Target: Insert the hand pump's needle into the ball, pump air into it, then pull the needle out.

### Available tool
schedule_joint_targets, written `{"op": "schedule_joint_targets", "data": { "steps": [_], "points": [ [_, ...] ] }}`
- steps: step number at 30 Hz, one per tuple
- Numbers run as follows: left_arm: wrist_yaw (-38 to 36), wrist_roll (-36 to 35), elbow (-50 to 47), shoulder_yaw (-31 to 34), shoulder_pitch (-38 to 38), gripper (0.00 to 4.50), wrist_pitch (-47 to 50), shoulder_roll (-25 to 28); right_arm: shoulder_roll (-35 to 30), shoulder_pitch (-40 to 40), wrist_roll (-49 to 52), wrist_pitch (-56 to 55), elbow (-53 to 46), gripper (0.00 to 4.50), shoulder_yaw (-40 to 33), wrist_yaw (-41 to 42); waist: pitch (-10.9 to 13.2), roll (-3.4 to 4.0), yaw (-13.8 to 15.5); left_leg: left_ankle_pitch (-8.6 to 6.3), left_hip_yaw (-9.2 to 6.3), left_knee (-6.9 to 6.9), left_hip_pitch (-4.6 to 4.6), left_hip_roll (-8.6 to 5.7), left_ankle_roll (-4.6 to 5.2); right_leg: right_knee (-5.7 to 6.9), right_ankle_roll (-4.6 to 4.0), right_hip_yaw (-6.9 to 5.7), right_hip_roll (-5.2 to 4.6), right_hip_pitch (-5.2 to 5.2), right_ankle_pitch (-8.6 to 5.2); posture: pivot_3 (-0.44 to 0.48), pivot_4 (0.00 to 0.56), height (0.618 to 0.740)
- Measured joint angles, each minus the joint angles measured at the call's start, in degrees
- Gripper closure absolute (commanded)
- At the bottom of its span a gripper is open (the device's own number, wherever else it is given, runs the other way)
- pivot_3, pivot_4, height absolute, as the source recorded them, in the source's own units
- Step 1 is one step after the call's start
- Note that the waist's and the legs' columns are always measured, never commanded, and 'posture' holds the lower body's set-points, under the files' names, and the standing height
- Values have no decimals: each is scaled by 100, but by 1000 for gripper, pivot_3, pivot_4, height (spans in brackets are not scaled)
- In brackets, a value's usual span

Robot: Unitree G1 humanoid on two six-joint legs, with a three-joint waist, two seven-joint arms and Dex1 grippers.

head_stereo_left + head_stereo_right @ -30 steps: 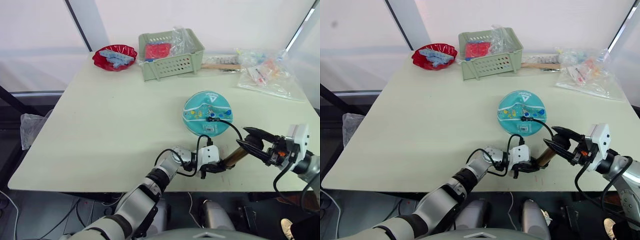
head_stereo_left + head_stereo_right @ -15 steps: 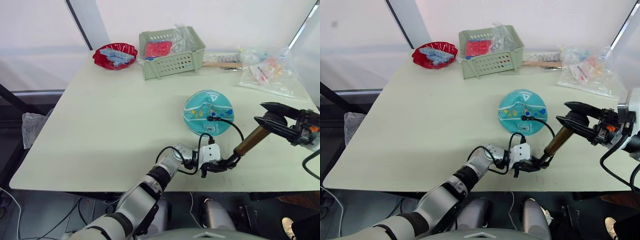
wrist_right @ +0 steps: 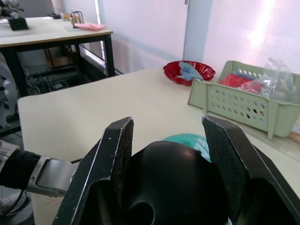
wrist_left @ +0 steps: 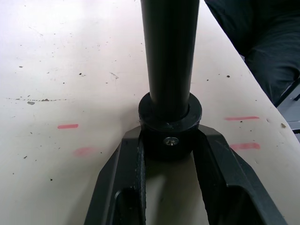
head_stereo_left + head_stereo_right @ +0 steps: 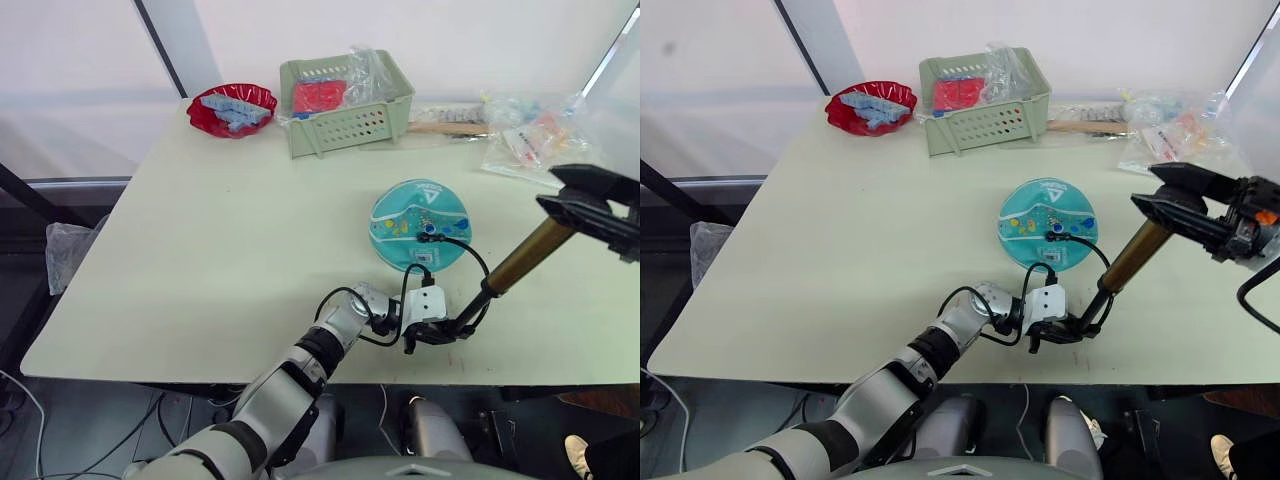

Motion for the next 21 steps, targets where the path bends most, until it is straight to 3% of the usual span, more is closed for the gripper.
{"op": "schedule_joint_targets", "data": {
  "steps": [12,16,21],
  "points": [
    [86,6,-1,-53,34,3540,53,31,860,950,-1734,-1217,-114,2633,1321,250,-54,-38,-13,-1,-10,-1,20,4,-2,0,15,-5,8,13,-13,0,150,737],
    [82,13,-9,-62,44,3540,178,33,1313,1239,-2458,-1927,202,2633,1866,347,-90,-73,-14,-1,-20,-5,25,4,-3,0,13,-14,9,17,-15,0,150,737],
    [79,39,-43,-66,46,3540,261,39,1583,1346,-2971,-2498,415,2633,2260,391,-108,-65,-19,-2,-25,-5,28,4,-3,0,14,-13,14,18,-17,0,150,737]
  ]
}}
